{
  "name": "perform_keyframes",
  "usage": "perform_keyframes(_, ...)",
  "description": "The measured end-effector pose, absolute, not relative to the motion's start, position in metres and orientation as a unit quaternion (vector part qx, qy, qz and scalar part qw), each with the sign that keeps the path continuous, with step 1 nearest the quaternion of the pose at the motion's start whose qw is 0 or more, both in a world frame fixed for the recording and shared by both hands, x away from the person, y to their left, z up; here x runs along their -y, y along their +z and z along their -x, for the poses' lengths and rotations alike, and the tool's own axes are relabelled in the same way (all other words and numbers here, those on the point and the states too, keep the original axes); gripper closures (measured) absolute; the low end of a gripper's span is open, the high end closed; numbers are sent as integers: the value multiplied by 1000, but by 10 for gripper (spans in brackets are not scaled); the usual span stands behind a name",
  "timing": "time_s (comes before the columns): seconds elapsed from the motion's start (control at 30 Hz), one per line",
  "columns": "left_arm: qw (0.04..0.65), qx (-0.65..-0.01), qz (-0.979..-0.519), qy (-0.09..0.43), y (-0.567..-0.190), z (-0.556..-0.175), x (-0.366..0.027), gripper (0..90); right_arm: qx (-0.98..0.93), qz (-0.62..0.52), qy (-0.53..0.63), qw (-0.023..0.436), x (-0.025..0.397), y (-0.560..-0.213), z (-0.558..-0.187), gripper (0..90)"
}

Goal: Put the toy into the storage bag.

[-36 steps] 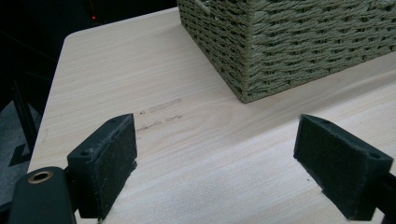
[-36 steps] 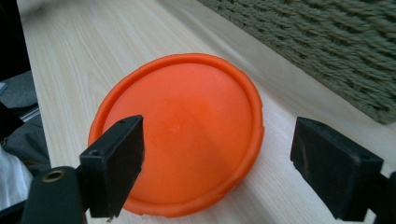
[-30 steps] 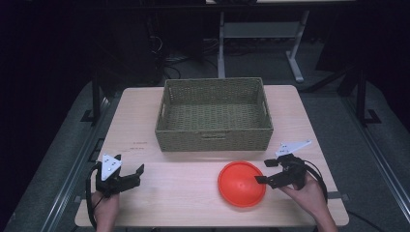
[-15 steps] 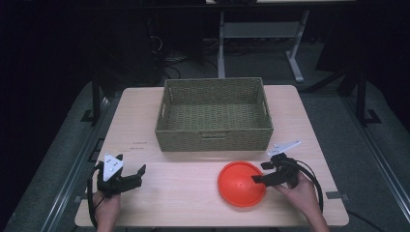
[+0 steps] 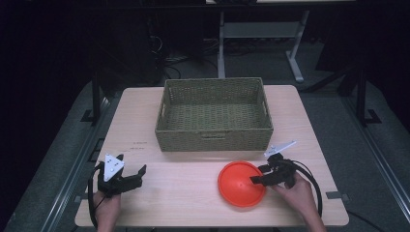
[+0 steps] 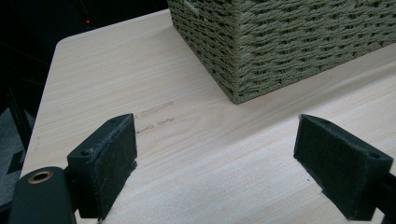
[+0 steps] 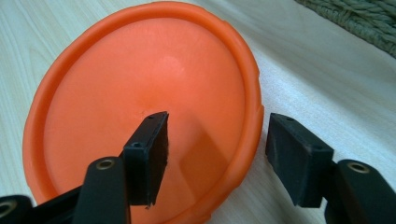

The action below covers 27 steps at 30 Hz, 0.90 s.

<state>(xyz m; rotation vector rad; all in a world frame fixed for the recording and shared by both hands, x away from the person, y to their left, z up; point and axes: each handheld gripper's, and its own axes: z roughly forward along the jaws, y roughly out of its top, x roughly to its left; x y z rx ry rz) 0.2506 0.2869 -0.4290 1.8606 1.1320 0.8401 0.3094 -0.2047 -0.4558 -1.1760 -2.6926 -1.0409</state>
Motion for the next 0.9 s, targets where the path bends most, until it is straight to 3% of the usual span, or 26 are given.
perform_keyframes(0.2, 392, -446, -733, 332, -429, -251, -287, 128, 865, 375, -333, 15, 203, -458, -310, 455)
perform_keyframes(0.4, 391, -445, -735, 331, -429, -251, -287, 128, 866, 375, -331, -7, 205, -453, -307, 598)
perform_keyframes(0.6, 390, -446, -733, 333, -429, -251, -287, 128, 867, 374, -329, -20, 206, -450, -305, 675)
perform_keyframes(0.77, 389, -450, -731, 334, -429, -251, -289, 128, 857, 370, -359, -29, 209, -433, -297, 779)
perform_keyframes(0.9, 388, -451, -731, 334, -429, -251, -289, 128, 851, 369, -372, -20, 211, -426, -296, 806)
